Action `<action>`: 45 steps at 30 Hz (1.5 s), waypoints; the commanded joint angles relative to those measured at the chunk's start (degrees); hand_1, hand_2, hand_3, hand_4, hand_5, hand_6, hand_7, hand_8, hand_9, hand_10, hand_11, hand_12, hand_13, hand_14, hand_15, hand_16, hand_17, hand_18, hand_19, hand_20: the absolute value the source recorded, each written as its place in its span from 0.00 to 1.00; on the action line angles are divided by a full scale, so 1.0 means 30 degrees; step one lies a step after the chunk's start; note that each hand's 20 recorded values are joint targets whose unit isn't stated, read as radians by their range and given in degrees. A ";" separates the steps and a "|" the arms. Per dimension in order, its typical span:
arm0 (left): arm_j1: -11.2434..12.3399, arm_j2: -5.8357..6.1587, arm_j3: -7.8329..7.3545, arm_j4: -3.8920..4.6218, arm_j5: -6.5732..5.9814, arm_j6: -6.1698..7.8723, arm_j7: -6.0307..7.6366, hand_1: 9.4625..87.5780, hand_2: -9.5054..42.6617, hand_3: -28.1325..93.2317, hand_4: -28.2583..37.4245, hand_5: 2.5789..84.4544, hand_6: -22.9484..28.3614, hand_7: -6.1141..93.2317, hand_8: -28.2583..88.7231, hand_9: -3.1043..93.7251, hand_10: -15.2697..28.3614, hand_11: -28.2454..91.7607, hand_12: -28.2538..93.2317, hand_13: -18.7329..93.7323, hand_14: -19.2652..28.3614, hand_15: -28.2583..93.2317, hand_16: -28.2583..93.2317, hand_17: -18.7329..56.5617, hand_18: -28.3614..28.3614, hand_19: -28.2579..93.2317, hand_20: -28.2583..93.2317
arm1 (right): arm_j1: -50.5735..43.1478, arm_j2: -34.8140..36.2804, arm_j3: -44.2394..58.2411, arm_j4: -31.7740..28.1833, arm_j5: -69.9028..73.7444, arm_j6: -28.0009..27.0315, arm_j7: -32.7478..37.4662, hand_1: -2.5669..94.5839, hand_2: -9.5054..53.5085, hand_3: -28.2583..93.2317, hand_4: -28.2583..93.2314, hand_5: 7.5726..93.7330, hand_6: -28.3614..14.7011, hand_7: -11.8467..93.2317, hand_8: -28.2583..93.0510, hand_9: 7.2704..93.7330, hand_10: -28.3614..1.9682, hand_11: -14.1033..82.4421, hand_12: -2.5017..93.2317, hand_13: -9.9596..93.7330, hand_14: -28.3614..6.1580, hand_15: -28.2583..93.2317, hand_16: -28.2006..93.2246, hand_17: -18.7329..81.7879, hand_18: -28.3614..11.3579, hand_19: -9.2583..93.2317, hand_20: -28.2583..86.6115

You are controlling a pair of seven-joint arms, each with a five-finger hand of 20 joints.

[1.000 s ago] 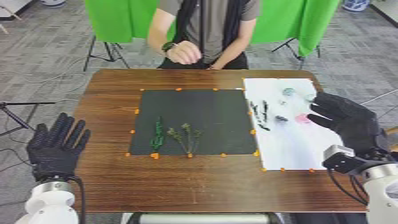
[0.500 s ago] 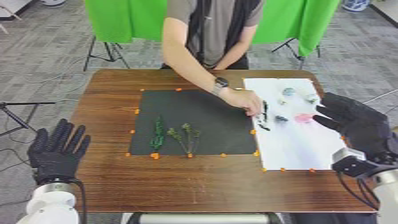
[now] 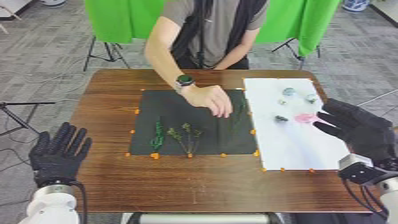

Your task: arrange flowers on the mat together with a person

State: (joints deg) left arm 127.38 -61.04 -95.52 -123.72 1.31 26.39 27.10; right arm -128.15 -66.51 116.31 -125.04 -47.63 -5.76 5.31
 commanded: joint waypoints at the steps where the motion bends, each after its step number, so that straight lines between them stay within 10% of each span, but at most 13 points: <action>1: 0.0335 -0.0187 0.0071 -0.0113 -0.0153 0.0455 -0.0116 0.19 0.50 0.86 0.00 0.53 0.64 0.19 0.15 0.36 0.63 0.41 0.25 0.43 0.72 0.50 0.16 0.17 0.78 0.59 0.29 | -0.0274 -0.0614 0.0263 -0.0052 0.0191 -0.0650 0.0430 0.24 0.32 0.90 0.03 0.46 0.58 0.28 0.13 0.44 0.52 0.20 0.15 0.43 0.42 0.32 0.34 0.30 0.25 0.42 0.36; 17: 0.0418 -0.0373 -0.0041 -0.0039 0.0070 -0.0005 -0.0423 0.19 0.50 0.86 0.00 0.53 0.64 0.19 0.15 0.37 0.63 0.41 0.25 0.43 0.73 0.50 0.16 0.17 0.78 0.59 0.29 | -0.0218 -0.0910 0.0371 -0.0067 0.0074 -0.0933 0.0550 0.24 0.32 0.90 0.03 0.46 0.58 0.27 0.14 0.44 0.52 0.20 0.15 0.42 0.42 0.32 0.35 0.30 0.25 0.43 0.35; 23: 0.0265 -0.0186 0.0183 0.0352 0.0220 -0.1918 -0.0510 0.19 0.49 0.86 0.00 0.54 0.63 0.19 0.15 0.40 0.65 0.41 0.25 0.44 0.72 0.49 0.16 0.17 0.78 0.59 0.29 | 0.0047 -0.1386 0.0508 -0.0067 -0.0180 -0.1300 0.0887 0.24 0.32 0.91 0.03 0.43 0.54 0.27 0.13 0.41 0.49 0.20 0.15 0.42 0.43 0.32 0.35 0.30 0.29 0.42 0.35; 45: 0.0364 -0.0141 0.0541 0.0423 0.0397 -0.2067 -0.0580 0.20 0.49 0.86 0.00 0.56 0.63 0.19 0.15 0.44 0.66 0.40 0.27 0.45 0.72 0.48 0.17 0.18 0.78 0.58 0.29 | 0.0168 -0.1601 0.0571 -0.0067 -0.0293 -0.1468 0.1039 0.24 0.29 0.92 0.03 0.29 0.52 0.24 0.14 0.30 0.51 0.21 0.13 0.38 0.48 0.30 0.32 0.33 0.39 0.39 0.34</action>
State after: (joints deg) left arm 127.77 -61.32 -94.66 -122.79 2.08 20.06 26.04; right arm -126.76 -72.01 118.24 -125.03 -48.52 -10.45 9.13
